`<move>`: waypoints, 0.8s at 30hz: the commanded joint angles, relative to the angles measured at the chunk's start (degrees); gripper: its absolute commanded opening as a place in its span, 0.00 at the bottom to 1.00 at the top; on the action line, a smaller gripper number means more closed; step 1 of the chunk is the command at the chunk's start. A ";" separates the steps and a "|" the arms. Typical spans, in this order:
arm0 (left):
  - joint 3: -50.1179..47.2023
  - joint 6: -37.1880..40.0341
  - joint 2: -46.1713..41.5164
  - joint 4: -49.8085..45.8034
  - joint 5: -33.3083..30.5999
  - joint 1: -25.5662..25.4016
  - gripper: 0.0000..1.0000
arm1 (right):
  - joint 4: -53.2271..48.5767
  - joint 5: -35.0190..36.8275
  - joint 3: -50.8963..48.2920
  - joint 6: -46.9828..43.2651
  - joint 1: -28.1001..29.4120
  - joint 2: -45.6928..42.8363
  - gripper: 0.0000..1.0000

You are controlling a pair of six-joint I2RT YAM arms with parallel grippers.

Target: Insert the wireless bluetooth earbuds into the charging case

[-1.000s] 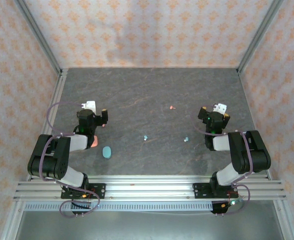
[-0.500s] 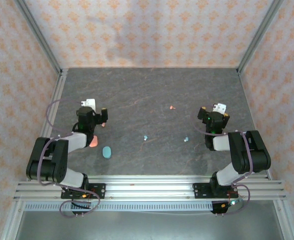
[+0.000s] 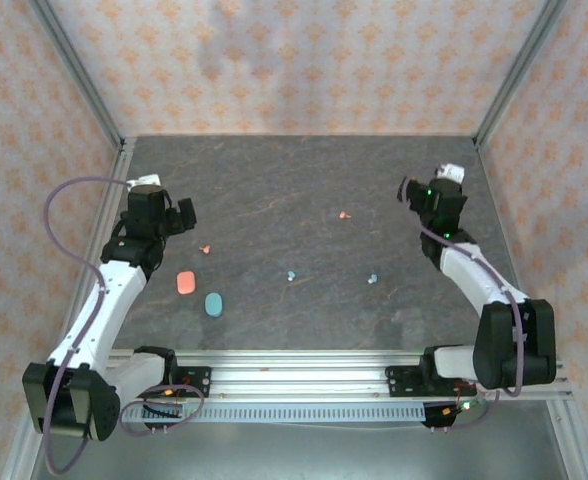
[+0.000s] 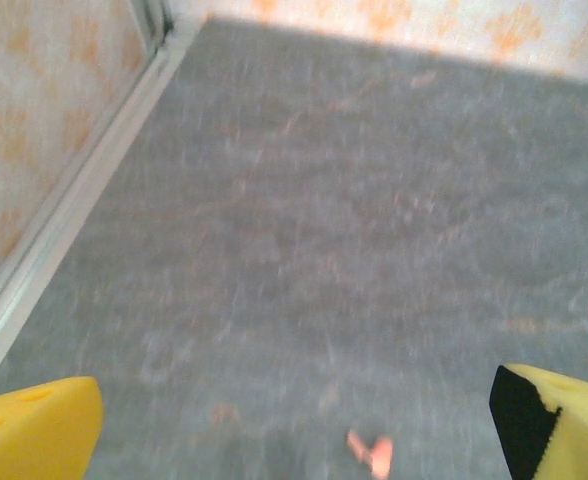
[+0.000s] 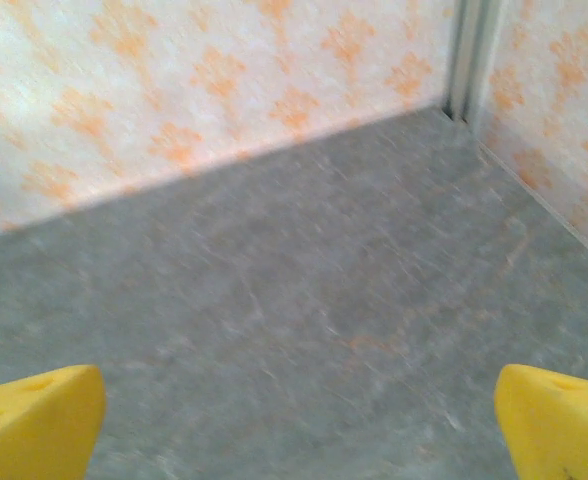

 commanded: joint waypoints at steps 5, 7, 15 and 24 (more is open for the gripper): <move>-1.59 -16.89 -4.66 -32.55 14.31 0.13 0.81 | -11.66 -17.09 4.16 11.61 -0.38 -4.57 1.00; -4.70 -22.57 -5.55 -32.17 17.79 -1.41 0.74 | -15.22 -15.58 5.63 16.43 -0.02 -2.95 0.97; -12.25 -34.18 -3.60 -28.03 14.11 -15.82 0.71 | -31.24 -15.96 14.55 14.87 8.96 4.14 0.88; -12.84 -32.46 6.33 -21.11 13.13 -20.72 0.73 | -33.03 -20.37 16.85 18.16 26.10 11.86 0.85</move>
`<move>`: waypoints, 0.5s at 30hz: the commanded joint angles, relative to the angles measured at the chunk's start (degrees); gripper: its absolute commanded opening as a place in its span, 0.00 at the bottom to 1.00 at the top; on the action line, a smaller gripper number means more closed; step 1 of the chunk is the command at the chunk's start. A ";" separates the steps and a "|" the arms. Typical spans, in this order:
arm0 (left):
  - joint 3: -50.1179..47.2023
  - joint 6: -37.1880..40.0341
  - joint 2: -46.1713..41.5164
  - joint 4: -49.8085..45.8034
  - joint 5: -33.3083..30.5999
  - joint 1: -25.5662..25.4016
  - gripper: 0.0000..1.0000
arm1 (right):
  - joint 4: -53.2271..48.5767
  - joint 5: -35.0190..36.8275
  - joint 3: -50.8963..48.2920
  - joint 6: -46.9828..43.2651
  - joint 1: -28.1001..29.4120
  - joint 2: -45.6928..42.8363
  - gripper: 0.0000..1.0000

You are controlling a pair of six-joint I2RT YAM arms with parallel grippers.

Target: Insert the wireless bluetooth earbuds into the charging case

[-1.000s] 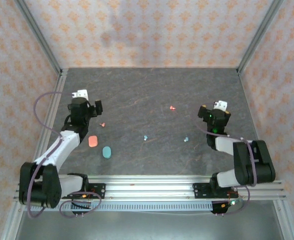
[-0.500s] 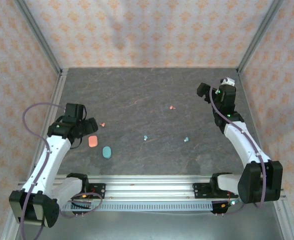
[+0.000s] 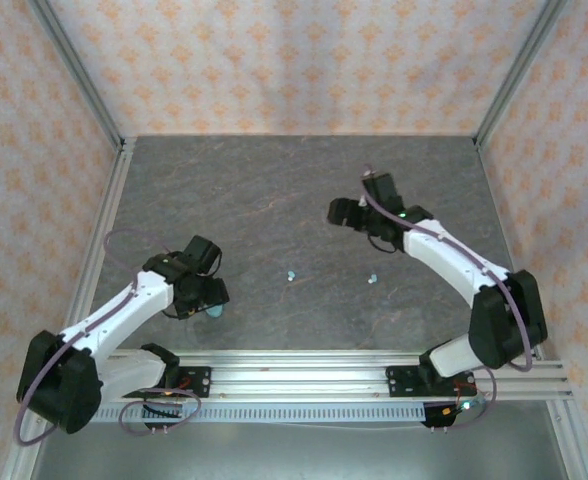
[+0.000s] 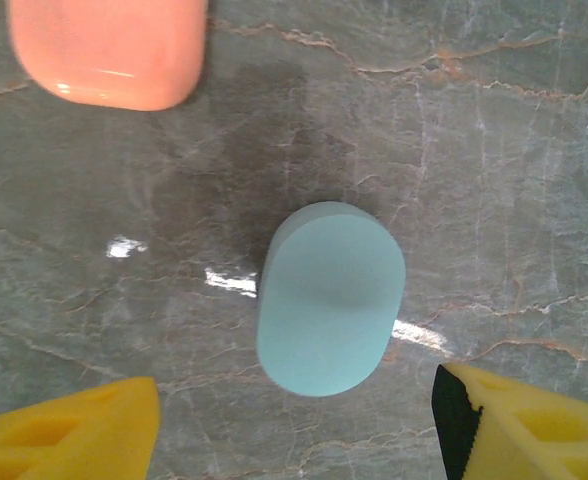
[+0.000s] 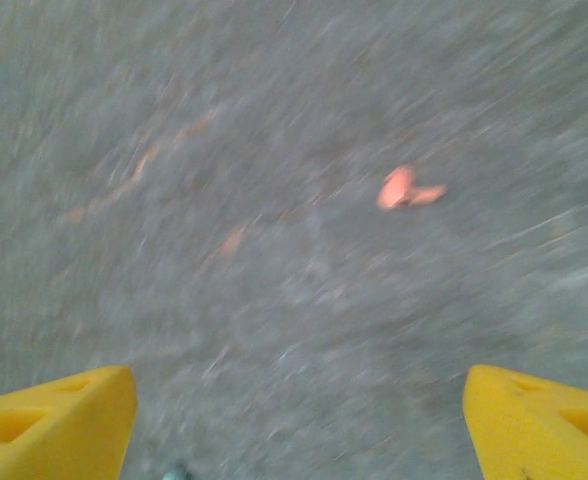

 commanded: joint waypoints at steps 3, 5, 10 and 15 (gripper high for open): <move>-0.46 0.98 4.89 6.24 -1.06 -0.86 0.73 | -4.08 -5.55 4.29 2.66 4.38 5.29 0.84; -0.58 1.51 6.39 7.66 -1.43 -1.18 0.73 | -5.75 -6.28 5.92 2.48 4.50 6.65 0.84; -2.18 2.18 8.98 11.09 -1.99 -1.89 0.71 | -7.12 -5.01 6.75 1.63 4.45 7.33 0.85; -3.86 3.65 12.03 14.47 -1.36 -2.24 0.64 | -6.91 -6.54 6.30 2.24 4.40 7.77 0.82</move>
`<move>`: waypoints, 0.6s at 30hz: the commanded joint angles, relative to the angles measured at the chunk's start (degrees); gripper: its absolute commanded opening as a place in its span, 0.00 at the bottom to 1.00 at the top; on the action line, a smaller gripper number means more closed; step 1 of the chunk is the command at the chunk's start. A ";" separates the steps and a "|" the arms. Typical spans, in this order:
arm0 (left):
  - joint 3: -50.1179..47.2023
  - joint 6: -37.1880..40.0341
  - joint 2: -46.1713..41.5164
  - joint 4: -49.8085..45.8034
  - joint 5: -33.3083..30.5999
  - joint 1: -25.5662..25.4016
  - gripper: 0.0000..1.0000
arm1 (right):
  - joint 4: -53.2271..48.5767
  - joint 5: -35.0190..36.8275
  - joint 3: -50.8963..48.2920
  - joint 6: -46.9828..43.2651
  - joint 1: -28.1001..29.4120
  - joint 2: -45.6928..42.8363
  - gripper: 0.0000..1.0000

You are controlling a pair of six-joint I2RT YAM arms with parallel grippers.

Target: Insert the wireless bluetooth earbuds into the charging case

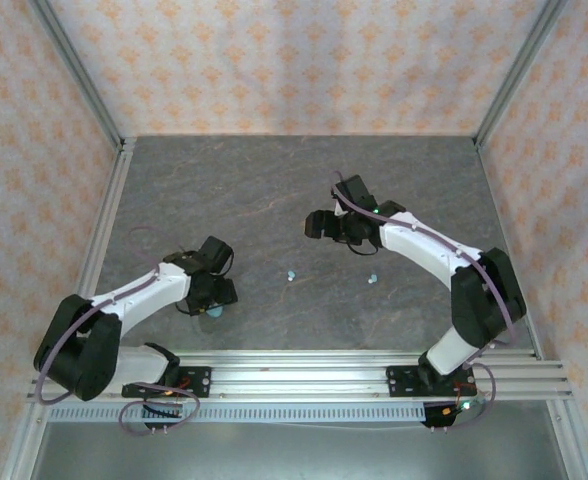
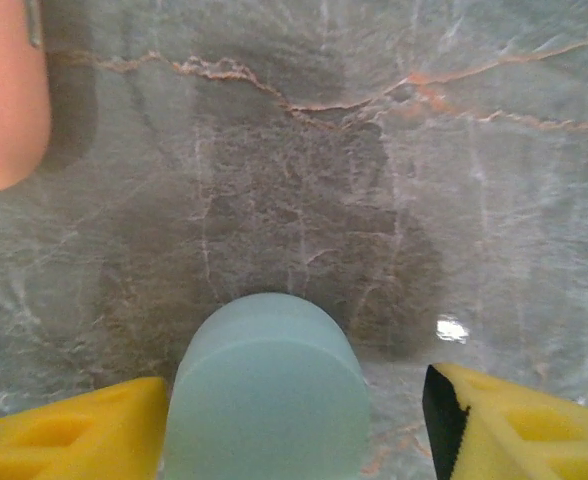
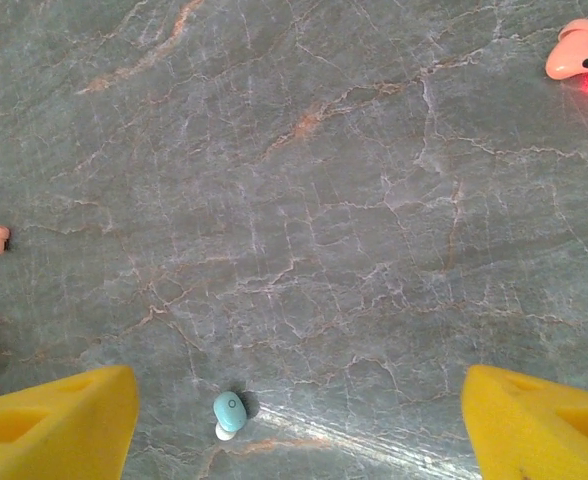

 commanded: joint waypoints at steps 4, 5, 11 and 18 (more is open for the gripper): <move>-0.31 3.37 4.33 1.96 -1.31 -1.63 0.53 | -2.31 -3.05 2.21 1.25 -0.33 1.13 0.80; -0.04 3.69 4.63 1.56 -1.56 -2.14 0.50 | -2.21 -3.22 2.31 1.52 -0.42 1.30 0.80; 4.75 7.46 4.27 -1.76 -2.91 -5.98 0.21 | -3.25 -13.13 3.78 2.37 -3.68 3.23 0.70; 20.14 22.49 2.39 -2.35 2.34 -9.01 0.17 | -20.15 -28.59 11.75 -5.50 -10.56 4.48 0.65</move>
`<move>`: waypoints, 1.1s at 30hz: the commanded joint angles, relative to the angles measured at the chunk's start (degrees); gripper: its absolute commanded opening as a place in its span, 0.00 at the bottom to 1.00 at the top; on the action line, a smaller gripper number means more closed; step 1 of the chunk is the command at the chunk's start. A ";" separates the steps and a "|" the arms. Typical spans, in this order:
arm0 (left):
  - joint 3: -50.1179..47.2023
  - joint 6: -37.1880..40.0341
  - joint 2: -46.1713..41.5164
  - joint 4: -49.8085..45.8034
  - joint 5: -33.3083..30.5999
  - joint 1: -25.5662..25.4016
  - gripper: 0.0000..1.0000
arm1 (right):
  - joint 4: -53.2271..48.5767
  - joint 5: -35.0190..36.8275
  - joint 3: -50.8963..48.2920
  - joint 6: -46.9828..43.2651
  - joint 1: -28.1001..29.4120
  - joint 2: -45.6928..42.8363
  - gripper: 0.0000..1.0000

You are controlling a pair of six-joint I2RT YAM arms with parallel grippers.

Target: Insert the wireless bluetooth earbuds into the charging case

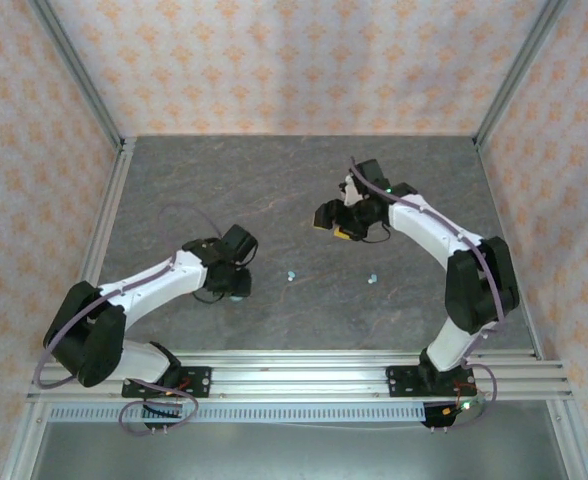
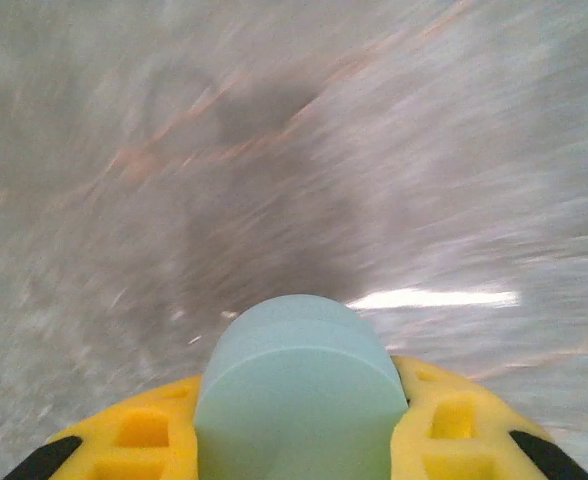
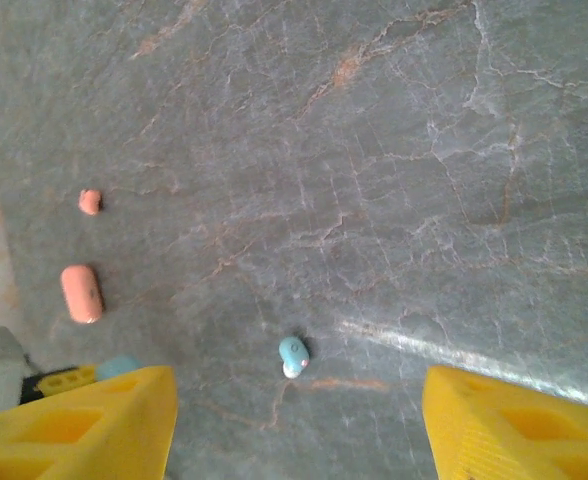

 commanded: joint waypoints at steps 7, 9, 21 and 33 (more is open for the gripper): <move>24.95 24.87 3.84 -0.67 17.16 -1.20 0.22 | -11.76 -19.82 6.85 -3.22 -1.75 -3.96 0.66; 27.60 28.03 5.32 -0.48 22.25 -1.44 0.22 | -11.39 -22.98 7.24 -2.95 -1.29 -5.03 0.68; 37.56 31.85 12.39 -1.76 33.01 -1.81 0.21 | -8.70 -30.27 7.16 -1.18 1.16 -6.70 0.70; 38.57 32.66 12.34 0.90 33.43 -1.92 0.21 | -9.42 -33.26 6.13 -0.59 2.44 -4.76 0.56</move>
